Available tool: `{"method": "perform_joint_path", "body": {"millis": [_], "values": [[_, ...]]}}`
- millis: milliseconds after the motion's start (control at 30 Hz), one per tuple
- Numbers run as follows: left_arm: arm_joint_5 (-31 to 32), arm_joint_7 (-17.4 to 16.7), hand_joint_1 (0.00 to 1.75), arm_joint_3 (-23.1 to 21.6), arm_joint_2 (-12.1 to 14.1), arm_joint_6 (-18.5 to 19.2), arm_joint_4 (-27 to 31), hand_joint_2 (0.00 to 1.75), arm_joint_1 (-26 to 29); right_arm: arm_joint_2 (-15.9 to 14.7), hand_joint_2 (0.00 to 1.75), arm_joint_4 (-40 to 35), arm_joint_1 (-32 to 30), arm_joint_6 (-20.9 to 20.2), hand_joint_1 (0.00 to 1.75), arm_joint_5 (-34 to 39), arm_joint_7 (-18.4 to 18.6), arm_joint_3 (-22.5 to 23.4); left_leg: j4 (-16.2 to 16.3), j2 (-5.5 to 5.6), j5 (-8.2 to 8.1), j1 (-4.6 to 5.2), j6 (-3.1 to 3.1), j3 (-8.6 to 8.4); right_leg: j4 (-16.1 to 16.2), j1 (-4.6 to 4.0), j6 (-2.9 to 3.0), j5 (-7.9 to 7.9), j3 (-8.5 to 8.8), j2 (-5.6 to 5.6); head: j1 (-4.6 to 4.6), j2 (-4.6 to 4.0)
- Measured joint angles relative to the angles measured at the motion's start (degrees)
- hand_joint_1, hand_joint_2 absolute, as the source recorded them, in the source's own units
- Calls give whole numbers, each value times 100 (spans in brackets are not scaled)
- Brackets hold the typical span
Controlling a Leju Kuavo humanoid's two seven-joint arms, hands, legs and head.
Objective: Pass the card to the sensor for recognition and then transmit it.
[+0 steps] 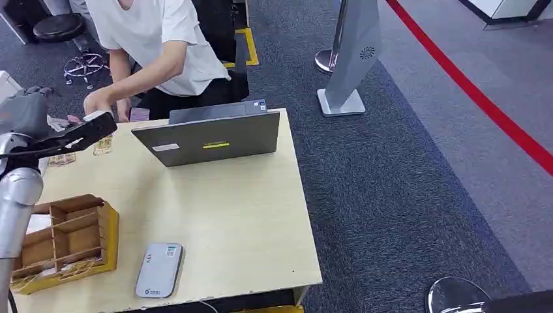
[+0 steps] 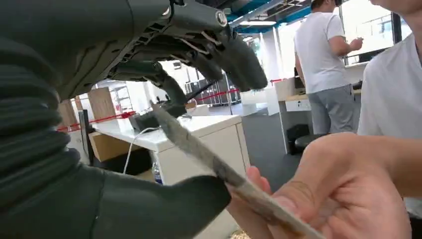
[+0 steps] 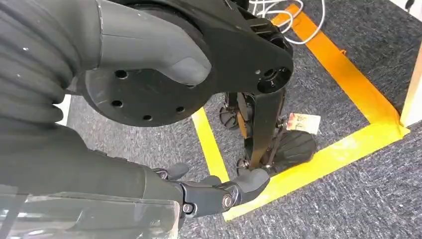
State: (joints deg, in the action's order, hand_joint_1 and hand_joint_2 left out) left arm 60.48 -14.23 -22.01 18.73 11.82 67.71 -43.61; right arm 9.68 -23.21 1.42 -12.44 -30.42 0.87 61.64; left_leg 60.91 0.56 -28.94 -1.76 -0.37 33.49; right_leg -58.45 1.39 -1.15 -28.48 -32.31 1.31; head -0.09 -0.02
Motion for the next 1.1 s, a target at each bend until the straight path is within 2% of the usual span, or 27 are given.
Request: {"method": "perform_joint_path", "body": {"millis": [533,633,733,867,967,1100], "values": [[-114,9,175,-4,35,-46,0,175,95,22,175,-221,-71,-101,0,-17,77,0,0,1,0,0,0,1,0,0,0,0,-1,-1,0,0],[-214,59,175,-4,35,-203,165,175,232,57,175,-308,-92,-120,0,-46,153,13,0,1,0,0,0,1,0,0,0,0,0,0,2,0],[-398,254,175,-4,24,-462,812,175,696,174,175,-500,-153,-179,0,-74,275,85,-1,0,-2,1,0,1,1,1,-2,-3,1,0,2,0],[-311,435,175,-41,-30,-800,2011,175,1690,422,175,-875,-245,-313,0,-127,451,225,-1,-4,-10,1,0,3,4,1,-4,-8,-2,4,0,0],[-169,651,175,-144,-42,-1120,2683,175,2419,551,175,-1090,-287,-378,0,-208,477,317,-3,-4,-17,3,-2,5,6,4,-4,-15,-5,4,7,0],[-83,774,175,-236,-68,-1408,3229,175,3224,592,175,-1263,-305,-411,0,-276,474,413,-3,-3,-17,3,-1,7,7,4,-4,-15,-6,1,0,0]]}}
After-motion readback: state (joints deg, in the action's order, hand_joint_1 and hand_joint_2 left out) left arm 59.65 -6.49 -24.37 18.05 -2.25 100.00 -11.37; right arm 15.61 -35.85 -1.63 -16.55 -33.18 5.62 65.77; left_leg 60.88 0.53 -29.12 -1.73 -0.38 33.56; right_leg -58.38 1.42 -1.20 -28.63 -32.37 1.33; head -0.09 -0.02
